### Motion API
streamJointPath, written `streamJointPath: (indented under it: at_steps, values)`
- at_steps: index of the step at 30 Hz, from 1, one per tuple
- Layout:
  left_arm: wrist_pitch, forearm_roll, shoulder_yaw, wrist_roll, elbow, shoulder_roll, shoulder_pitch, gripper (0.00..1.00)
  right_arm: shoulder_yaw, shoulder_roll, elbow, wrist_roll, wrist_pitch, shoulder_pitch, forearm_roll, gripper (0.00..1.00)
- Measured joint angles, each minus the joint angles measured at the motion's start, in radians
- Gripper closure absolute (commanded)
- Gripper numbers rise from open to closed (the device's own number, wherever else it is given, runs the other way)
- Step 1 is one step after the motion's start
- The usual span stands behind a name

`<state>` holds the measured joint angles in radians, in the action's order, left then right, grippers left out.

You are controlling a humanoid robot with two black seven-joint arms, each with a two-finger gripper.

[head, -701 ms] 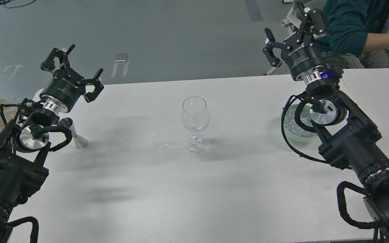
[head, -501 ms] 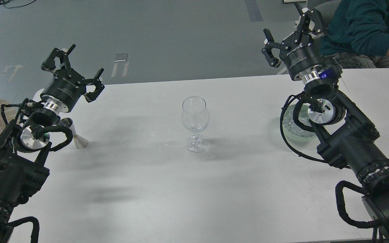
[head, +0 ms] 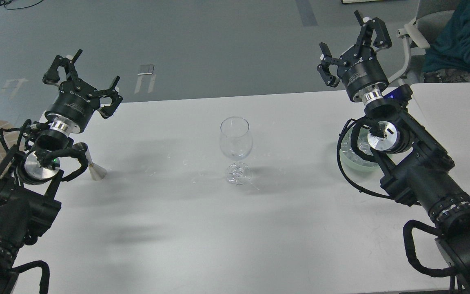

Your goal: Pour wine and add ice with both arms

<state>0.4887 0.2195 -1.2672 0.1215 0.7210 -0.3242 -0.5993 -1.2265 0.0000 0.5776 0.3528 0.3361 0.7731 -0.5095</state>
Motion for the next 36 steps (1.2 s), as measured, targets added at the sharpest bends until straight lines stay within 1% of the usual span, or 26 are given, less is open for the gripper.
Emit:
streamJointPath:
  at_steps: [1,2,3,4,5,6,8,11,13,14,16,17,19,24,36]
  values:
    - [0.0,-0.012,0.0,0.034,0.0,0.003,0.002,0.02,0.001,0.0,-0.004,0.0,0.002,0.0,0.0,0.0]
    - [0.0,-0.03,0.0,0.107,0.0,0.006,0.004,0.02,0.002,0.0,-0.007,-0.001,0.008,0.0,0.0,0.0]
    - [0.0,-0.045,0.0,0.169,0.0,0.008,0.006,0.02,0.003,0.0,-0.01,-0.004,0.015,0.001,0.0,0.0]
    - [0.0,-0.054,0.001,0.21,-0.001,0.01,0.007,0.02,0.003,0.0,-0.014,-0.007,0.028,0.003,0.0,0.0]
    - [0.0,-0.06,0.005,0.26,-0.001,0.013,0.007,0.02,0.004,0.0,-0.018,-0.009,0.042,0.005,0.001,0.0]
    - [0.0,-0.062,0.01,0.288,-0.002,0.017,0.007,0.02,0.004,0.0,-0.024,-0.011,0.056,0.007,0.001,0.0]
    - [0.0,-0.059,0.022,0.304,0.0,0.028,0.005,0.02,0.004,0.0,-0.05,-0.013,0.096,0.013,0.002,0.0]
    - [-0.016,-0.052,0.048,0.302,0.011,0.033,0.0,0.02,0.001,0.0,-0.078,-0.013,0.125,0.026,0.002,0.0]
    - [-0.026,-0.052,0.058,0.288,0.013,0.03,-0.001,0.02,0.001,0.0,-0.086,-0.012,0.129,0.031,0.002,0.0]
    - [-0.028,-0.051,0.06,0.273,0.013,0.028,-0.001,0.02,0.001,0.0,-0.091,-0.011,0.129,0.034,0.002,0.0]
    - [-0.034,-0.049,0.066,0.225,0.013,0.028,-0.002,0.02,0.001,0.0,-0.1,-0.006,0.13,0.039,0.001,0.0]
    - [-0.035,-0.049,0.07,0.211,0.013,0.028,-0.002,0.02,0.002,0.0,-0.105,-0.004,0.13,0.043,0.001,0.0]
    - [-0.031,-0.047,0.083,0.198,0.013,0.027,-0.002,0.02,0.002,0.0,-0.116,-0.001,0.13,0.049,0.0,0.0]
    - [-0.026,-0.043,0.095,0.195,0.015,0.027,-0.004,0.02,0.005,0.0,-0.144,0.008,0.127,0.064,0.0,0.0]
    - [-0.034,-0.043,0.097,0.194,0.038,0.02,0.006,0.02,0.01,0.0,-0.145,0.009,0.125,0.053,-0.001,0.0]
